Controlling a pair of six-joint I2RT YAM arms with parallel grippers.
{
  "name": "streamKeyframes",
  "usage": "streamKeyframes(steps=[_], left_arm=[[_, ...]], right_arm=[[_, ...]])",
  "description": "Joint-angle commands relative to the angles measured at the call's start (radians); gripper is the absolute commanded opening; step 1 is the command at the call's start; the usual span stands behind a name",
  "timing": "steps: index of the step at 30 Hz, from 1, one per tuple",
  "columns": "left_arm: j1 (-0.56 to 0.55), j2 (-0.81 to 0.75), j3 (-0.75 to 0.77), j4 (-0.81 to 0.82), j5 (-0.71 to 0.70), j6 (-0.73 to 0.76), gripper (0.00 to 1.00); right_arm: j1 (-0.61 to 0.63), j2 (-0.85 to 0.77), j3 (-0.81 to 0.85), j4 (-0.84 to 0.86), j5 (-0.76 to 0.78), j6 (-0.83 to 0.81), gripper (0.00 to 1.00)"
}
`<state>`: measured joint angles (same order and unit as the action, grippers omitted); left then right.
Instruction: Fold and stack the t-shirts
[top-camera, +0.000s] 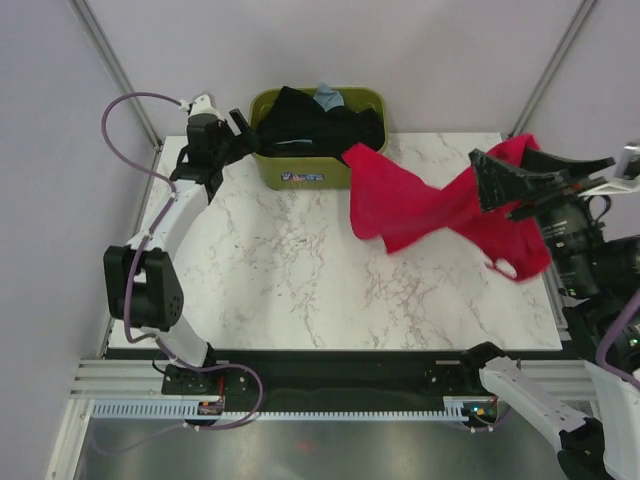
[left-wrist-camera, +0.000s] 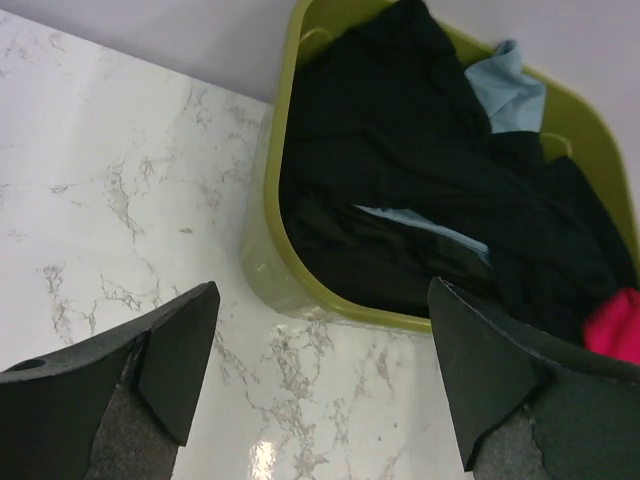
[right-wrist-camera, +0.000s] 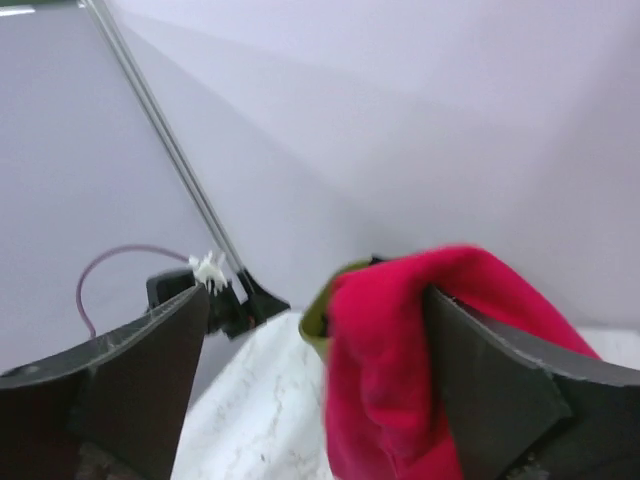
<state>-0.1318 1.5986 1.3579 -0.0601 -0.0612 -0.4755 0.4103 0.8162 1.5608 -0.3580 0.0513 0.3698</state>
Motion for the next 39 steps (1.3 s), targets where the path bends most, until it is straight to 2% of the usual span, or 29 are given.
streamKeyframes(steps=[1,5,11,12,13,14,15,17,20,23,27,28,29,30,31,35,36,37,39], left_arm=[[-0.009,0.119,0.105,-0.043,-0.005,0.077,0.93],[-0.015,0.309,0.257,-0.096,-0.006,0.124,0.93],[-0.026,0.434,0.375,-0.130,-0.041,0.147,0.93],[-0.028,0.470,0.395,-0.135,-0.046,0.153,0.88],[-0.028,0.495,0.452,-0.144,-0.051,0.162,0.78],[-0.028,0.520,0.490,-0.194,-0.048,0.167,0.61],[-0.028,0.541,0.530,-0.225,-0.046,0.172,0.29],[-0.026,0.593,0.634,-0.337,-0.058,0.157,0.02],[-0.026,0.543,0.607,-0.398,-0.101,0.115,0.02],[-0.017,0.424,0.508,-0.472,-0.256,0.020,0.02],[0.067,0.241,0.334,-0.562,-0.239,-0.083,0.02],[0.087,0.204,0.252,-0.579,-0.244,-0.131,0.02],[0.107,0.111,0.204,-0.589,-0.249,-0.156,0.02],[0.166,0.059,0.146,-0.599,-0.244,-0.220,0.02],[0.202,0.008,0.019,-0.600,-0.224,-0.250,0.02],[0.357,-0.280,-0.293,-0.566,-0.100,-0.344,0.03],[0.415,-0.381,-0.343,-0.564,-0.030,-0.362,0.10],[0.437,-0.423,-0.421,-0.563,0.007,-0.382,0.13],[0.451,-0.498,-0.479,-0.547,0.075,-0.373,0.20]], right_arm=[[0.001,0.043,-0.232,-0.083,0.015,0.099,0.98],[0.001,0.080,-0.372,-0.200,-0.005,0.162,0.98],[-0.001,0.092,-0.525,-0.230,-0.090,0.207,0.98],[0.001,0.089,-0.536,-0.230,-0.088,0.208,0.98],[0.001,0.086,-0.542,-0.229,-0.090,0.213,0.98],[0.001,0.081,-0.550,-0.228,-0.088,0.212,0.98],[0.001,0.077,-0.551,-0.229,-0.088,0.212,0.98],[0.001,0.078,-0.556,-0.230,-0.085,0.205,0.98],[0.001,0.093,-0.564,-0.226,-0.079,0.201,0.98],[0.001,0.118,-0.591,-0.188,-0.079,0.205,0.98],[0.001,0.207,-0.619,-0.115,-0.100,0.208,0.98],[0.001,0.234,-0.620,-0.101,-0.114,0.208,0.98],[0.002,0.292,-0.624,-0.081,-0.155,0.216,0.98],[0.002,0.323,-0.630,-0.028,-0.178,0.224,0.98],[0.004,0.357,-0.630,0.000,-0.209,0.231,0.98],[0.063,0.578,-0.582,0.106,-0.268,0.264,0.98],[0.079,0.615,-0.568,0.158,-0.254,0.273,0.98],[0.090,0.700,-0.535,0.184,-0.252,0.279,0.98],[0.122,0.803,-0.481,0.259,-0.280,0.297,0.98]])
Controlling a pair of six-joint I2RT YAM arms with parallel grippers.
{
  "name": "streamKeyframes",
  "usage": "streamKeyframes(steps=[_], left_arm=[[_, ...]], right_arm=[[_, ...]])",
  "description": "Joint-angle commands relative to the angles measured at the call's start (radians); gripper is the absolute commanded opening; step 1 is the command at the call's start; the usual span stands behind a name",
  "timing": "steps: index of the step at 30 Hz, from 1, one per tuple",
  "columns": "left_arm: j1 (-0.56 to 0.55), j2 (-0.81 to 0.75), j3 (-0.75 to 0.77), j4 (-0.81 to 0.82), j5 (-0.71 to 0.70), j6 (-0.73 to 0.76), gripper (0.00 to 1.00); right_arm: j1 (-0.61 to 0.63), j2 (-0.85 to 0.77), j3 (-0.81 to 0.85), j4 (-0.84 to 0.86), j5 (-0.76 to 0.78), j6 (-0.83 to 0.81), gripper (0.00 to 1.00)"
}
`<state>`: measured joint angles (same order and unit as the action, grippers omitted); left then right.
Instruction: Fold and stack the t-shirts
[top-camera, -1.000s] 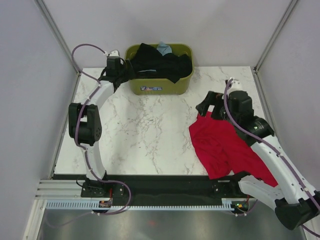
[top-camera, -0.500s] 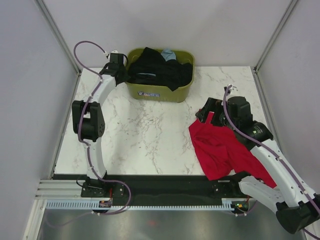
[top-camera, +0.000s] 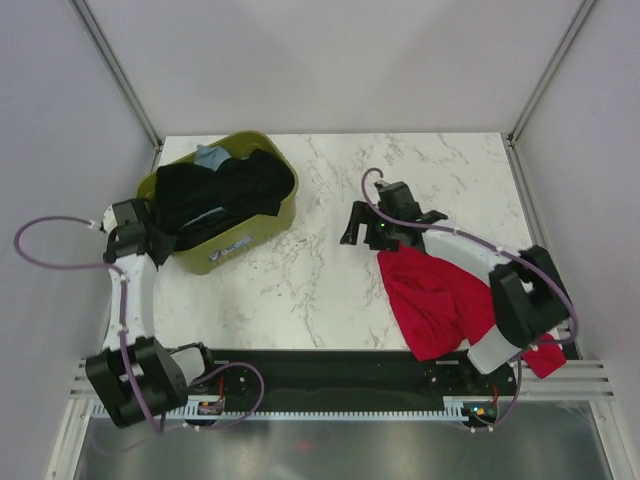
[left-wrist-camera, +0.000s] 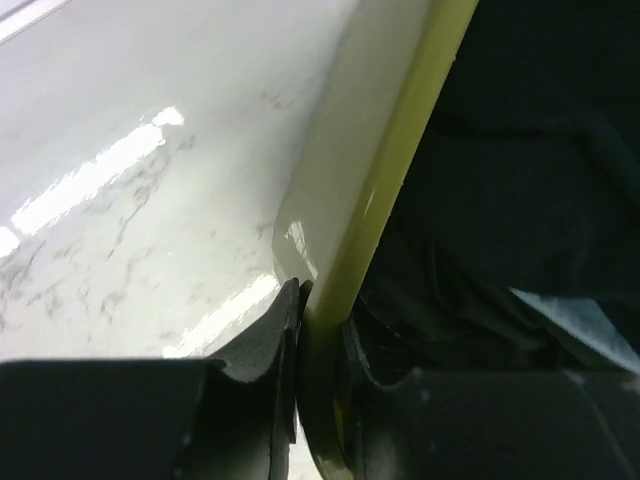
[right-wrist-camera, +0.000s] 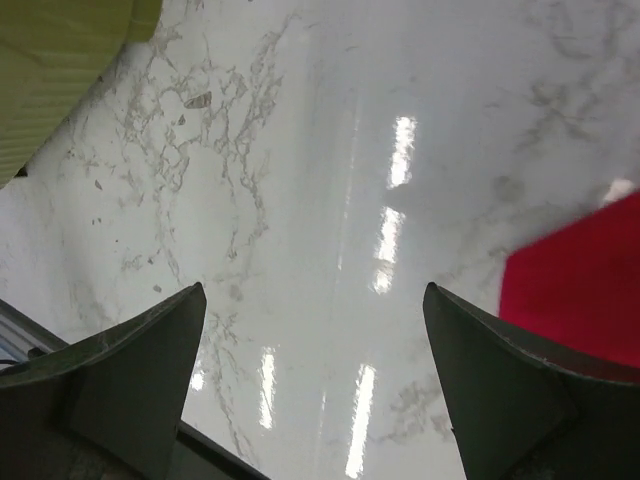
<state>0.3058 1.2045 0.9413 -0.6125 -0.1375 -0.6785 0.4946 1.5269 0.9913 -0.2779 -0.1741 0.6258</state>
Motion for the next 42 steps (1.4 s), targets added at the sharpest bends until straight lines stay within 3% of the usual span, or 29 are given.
streamKeyframes(steps=[1,2,3,6,10,12,17,19,20,21,23,27,30,31,34,36,39,42], left_arm=[[0.013,-0.156,-0.102,0.010,0.174,-0.168,0.23],[0.013,-0.178,-0.117,0.020,0.197,-0.167,0.27],[0.012,-0.192,-0.134,0.023,0.241,-0.152,0.43],[0.013,-0.207,-0.141,0.020,0.352,-0.113,0.53],[0.012,-0.258,-0.154,0.016,0.461,-0.073,0.53],[0.012,-0.324,-0.164,0.013,0.455,-0.066,0.53],[0.012,-0.390,-0.194,0.017,0.406,-0.030,0.54],[0.012,-0.367,-0.212,0.054,0.406,-0.026,0.54],[0.012,-0.356,-0.225,0.078,0.417,-0.027,0.54],[0.012,-0.324,-0.251,0.109,0.438,-0.038,0.53],[0.010,-0.281,-0.263,0.172,0.464,-0.044,0.51],[-0.010,-0.224,-0.262,0.221,0.495,-0.009,0.49],[-0.031,-0.226,-0.257,0.203,0.432,0.031,0.45],[-0.036,-0.227,-0.257,0.185,0.400,0.034,0.44],[-0.047,-0.256,-0.268,0.148,0.248,0.034,0.42],[-0.047,-0.308,-0.301,0.152,0.097,0.005,0.50],[-0.047,-0.405,-0.375,0.203,0.020,-0.029,0.51],[-0.040,-0.422,-0.453,0.362,-0.026,-0.029,0.58]], right_arm=[[0.051,0.192,0.155,0.206,-0.094,0.066,0.98],[0.086,0.241,0.196,0.226,-0.113,0.078,0.98],[0.105,0.287,0.237,0.268,-0.132,0.090,0.98],[0.195,0.439,0.409,0.354,-0.189,0.152,0.98],[0.282,0.687,0.747,0.375,-0.228,0.206,0.98],[0.295,0.778,0.887,0.352,-0.228,0.224,0.98],[0.297,1.146,1.425,0.356,-0.271,0.302,0.98],[0.294,1.289,1.597,0.452,-0.269,0.368,0.98],[0.283,1.312,1.606,0.521,-0.260,0.393,0.98],[0.277,1.323,1.595,0.619,-0.236,0.423,0.98],[0.251,1.311,1.537,0.654,-0.139,0.417,0.98],[0.199,1.228,1.479,0.512,-0.096,0.270,0.98],[0.135,1.049,1.258,0.514,-0.131,0.213,0.98],[0.121,0.927,1.103,0.516,-0.130,0.197,0.98],[0.093,0.664,0.807,0.473,-0.018,0.054,0.98],[0.094,0.546,0.684,0.433,0.062,-0.035,0.98],[0.093,0.324,0.491,0.369,0.108,-0.075,0.98],[0.096,0.219,0.296,0.358,0.114,-0.071,0.98]])
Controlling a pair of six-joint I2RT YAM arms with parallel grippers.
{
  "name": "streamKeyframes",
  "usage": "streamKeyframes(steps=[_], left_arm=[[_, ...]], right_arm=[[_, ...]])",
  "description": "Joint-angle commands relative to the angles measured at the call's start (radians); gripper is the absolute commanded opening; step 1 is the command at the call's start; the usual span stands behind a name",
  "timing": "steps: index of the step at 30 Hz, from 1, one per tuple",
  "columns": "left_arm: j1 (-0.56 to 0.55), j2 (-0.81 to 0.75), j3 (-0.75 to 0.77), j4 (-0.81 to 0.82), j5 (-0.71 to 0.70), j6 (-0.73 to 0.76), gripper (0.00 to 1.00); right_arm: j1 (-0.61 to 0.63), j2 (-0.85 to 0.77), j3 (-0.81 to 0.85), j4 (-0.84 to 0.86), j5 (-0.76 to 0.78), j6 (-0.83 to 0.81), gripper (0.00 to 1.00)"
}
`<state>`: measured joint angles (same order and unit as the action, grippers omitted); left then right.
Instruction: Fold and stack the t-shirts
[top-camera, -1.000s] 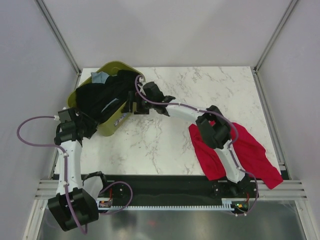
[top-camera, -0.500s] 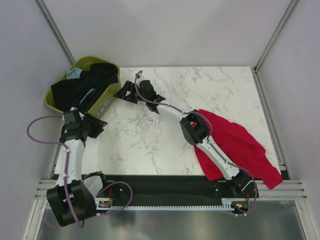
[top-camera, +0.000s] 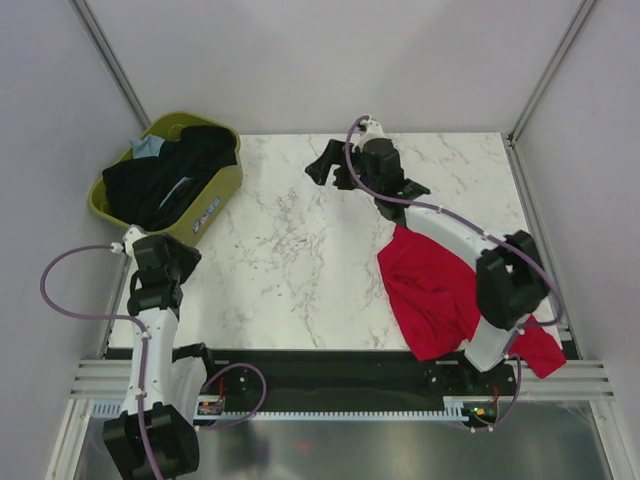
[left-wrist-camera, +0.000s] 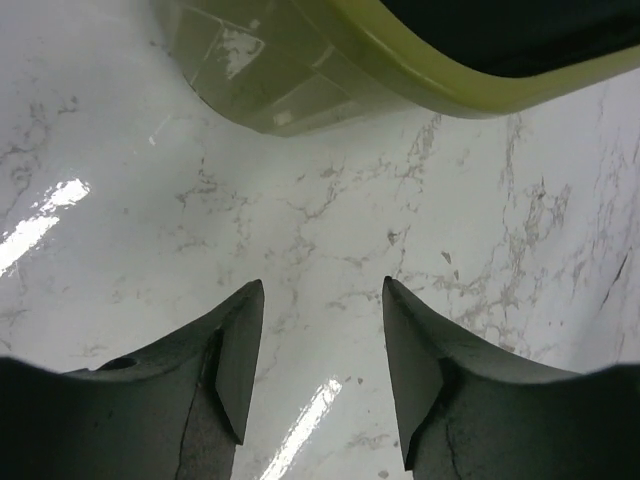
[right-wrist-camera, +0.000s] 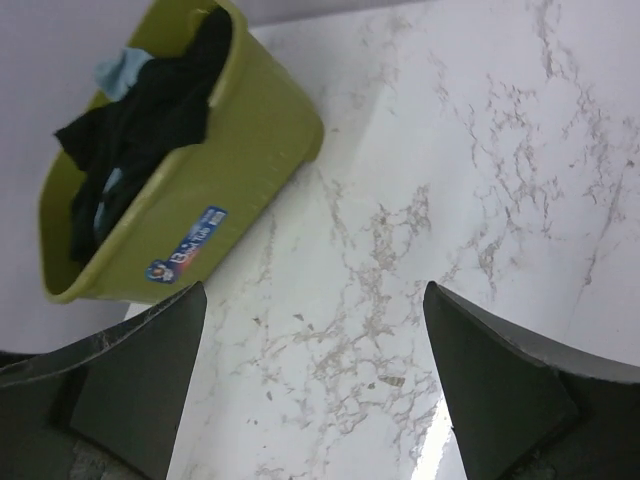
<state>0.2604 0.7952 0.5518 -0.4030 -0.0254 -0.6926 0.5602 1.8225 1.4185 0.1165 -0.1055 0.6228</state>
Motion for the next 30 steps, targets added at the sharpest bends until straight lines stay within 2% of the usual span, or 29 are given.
streamKeyframes(steps=[1,3,7,10,15,19,23,28,30], left_arm=[[0.007,0.002,-0.073,0.211,-0.148,-0.019,0.59],[0.010,0.094,-0.075,0.260,-0.197,-0.036,0.63],[0.008,0.304,-0.043,0.439,-0.243,-0.015,0.63],[0.007,0.471,0.032,0.546,-0.220,0.033,0.62],[-0.036,0.642,0.106,0.725,-0.165,0.088,0.60],[-0.142,0.778,0.239,0.730,-0.172,0.120,0.60],[-0.298,0.893,0.422,0.719,-0.180,0.076,0.61],[-0.391,1.076,0.650,0.667,-0.102,0.047,0.61],[-0.424,1.133,0.787,0.624,-0.099,0.065,0.61]], right_arm=[[0.035,-0.139,-0.232,-0.031,0.062,-0.067,0.98],[0.052,-0.211,-0.350,-0.028,0.081,-0.070,0.98],[0.060,-0.305,-0.472,-0.050,0.060,-0.089,0.98],[0.060,-0.393,-0.535,-0.106,0.056,-0.086,0.98],[0.069,-0.549,-0.607,-0.158,0.052,-0.078,0.98],[0.070,-0.597,-0.607,-0.224,0.088,-0.110,0.98],[0.070,-0.606,-0.606,-0.279,0.136,-0.133,0.98],[0.070,-0.632,-0.615,-0.302,0.145,-0.136,0.98],[0.070,-0.644,-0.618,-0.320,0.150,-0.143,0.98]])
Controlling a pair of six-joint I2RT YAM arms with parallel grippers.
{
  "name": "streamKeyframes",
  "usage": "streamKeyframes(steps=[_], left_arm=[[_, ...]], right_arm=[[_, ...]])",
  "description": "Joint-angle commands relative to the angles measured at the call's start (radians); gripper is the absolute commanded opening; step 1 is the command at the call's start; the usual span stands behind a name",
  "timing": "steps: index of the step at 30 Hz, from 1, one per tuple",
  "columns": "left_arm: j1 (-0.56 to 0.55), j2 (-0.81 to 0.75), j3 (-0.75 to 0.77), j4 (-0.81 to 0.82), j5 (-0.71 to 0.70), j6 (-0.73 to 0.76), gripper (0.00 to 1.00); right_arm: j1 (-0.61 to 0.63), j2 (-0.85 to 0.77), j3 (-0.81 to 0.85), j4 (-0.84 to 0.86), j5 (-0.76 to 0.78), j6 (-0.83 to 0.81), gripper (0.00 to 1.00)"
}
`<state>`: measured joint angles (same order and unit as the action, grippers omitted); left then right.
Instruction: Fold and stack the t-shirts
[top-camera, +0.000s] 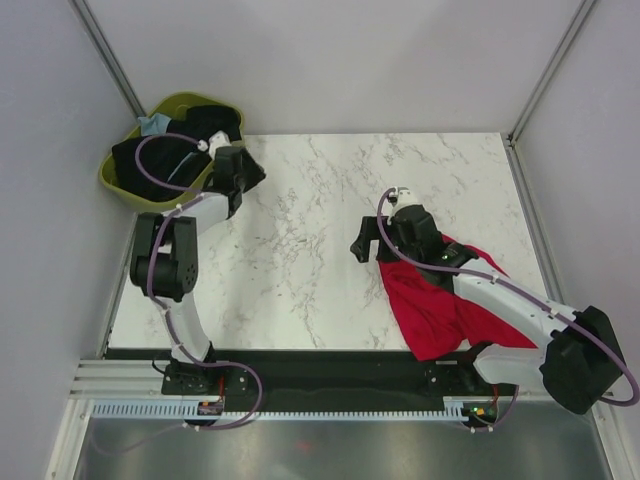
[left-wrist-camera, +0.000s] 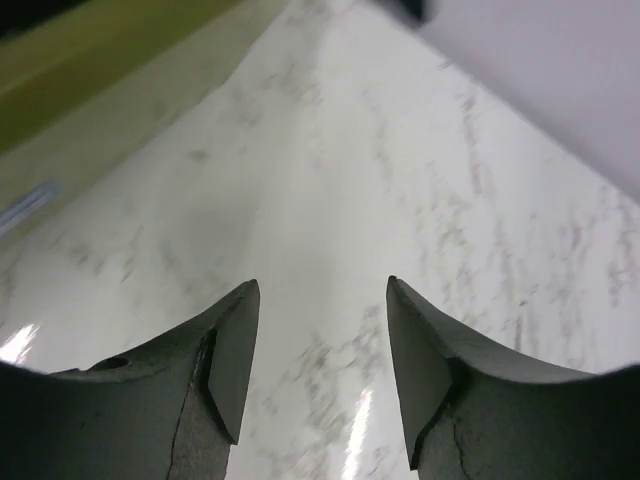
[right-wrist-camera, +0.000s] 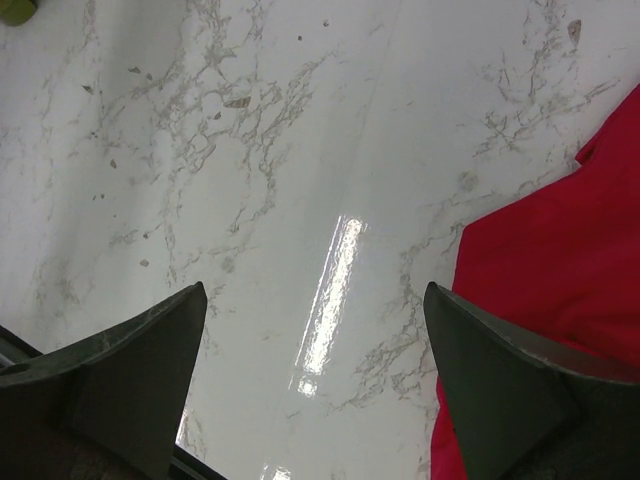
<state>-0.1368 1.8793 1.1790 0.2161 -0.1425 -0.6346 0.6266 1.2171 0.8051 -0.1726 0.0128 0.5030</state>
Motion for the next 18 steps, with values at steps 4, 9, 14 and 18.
streamKeyframes(steps=[4,9,14,18], left_arm=[[-0.040,0.287,0.440,-0.110,0.033,0.073,0.63],[-0.038,0.536,0.836,-0.240,0.023,0.231,0.69],[0.032,0.644,1.091,-0.386,0.003,0.215,0.71],[0.037,0.501,1.022,-0.382,0.053,0.161,0.71]], right_arm=[[0.004,-0.070,0.000,-0.076,0.041,-0.038,0.98],[0.004,-0.158,-0.018,-0.140,0.056,-0.044,0.98],[0.004,-0.229,-0.014,-0.214,0.133,-0.076,0.98],[0.002,-0.205,-0.021,-0.217,0.393,0.012,0.98]])
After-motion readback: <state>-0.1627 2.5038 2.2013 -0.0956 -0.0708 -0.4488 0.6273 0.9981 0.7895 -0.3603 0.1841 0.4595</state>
